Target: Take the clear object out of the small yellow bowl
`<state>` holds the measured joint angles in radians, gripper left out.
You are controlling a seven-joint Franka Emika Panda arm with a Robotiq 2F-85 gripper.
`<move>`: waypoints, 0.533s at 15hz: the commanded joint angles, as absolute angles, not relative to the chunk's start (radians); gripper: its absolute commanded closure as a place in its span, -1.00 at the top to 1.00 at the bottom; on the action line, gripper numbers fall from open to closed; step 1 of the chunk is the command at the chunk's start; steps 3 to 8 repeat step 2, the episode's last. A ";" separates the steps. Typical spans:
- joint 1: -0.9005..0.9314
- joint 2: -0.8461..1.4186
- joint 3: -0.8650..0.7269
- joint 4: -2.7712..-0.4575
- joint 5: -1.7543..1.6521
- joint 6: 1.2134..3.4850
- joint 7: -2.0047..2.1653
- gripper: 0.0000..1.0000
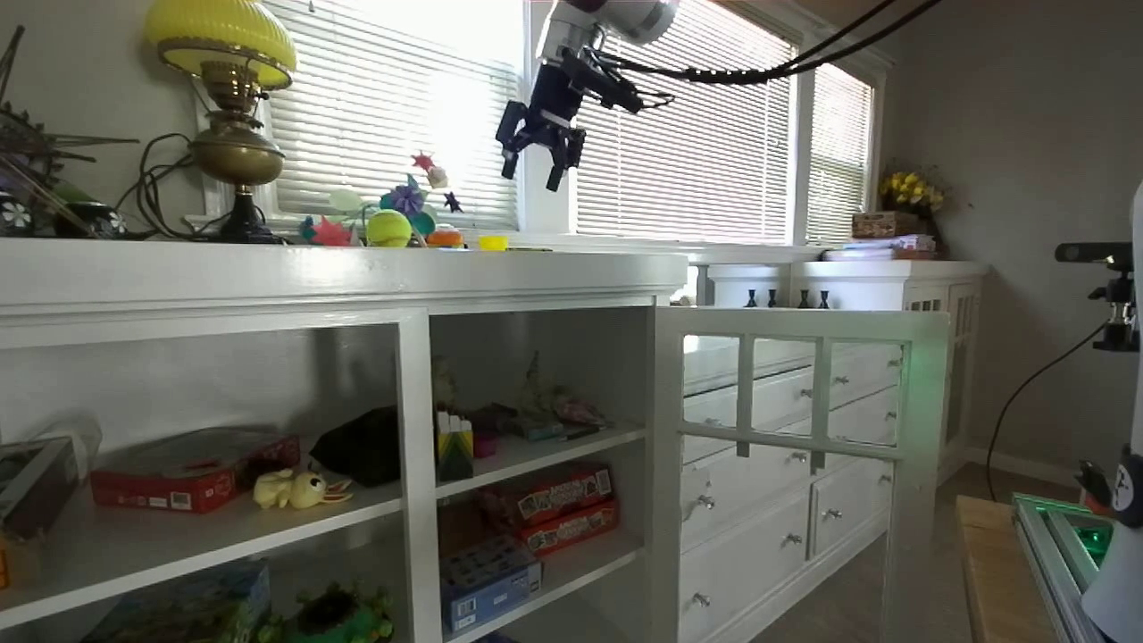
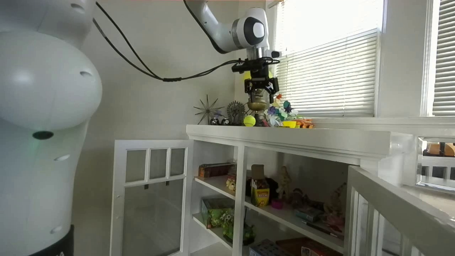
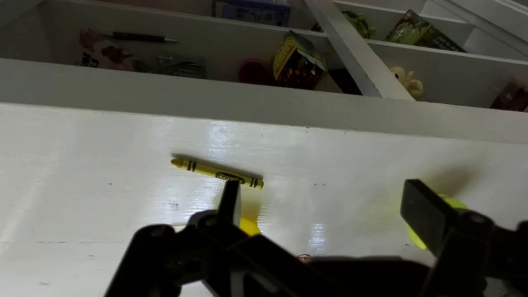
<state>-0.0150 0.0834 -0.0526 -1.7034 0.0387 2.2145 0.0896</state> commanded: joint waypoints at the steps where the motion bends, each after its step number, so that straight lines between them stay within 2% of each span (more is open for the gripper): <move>1: -0.022 0.084 -0.046 -1.699 0.038 2.211 0.090 1.00; 8: -0.022 0.085 -0.046 -1.699 0.038 2.211 0.090 1.00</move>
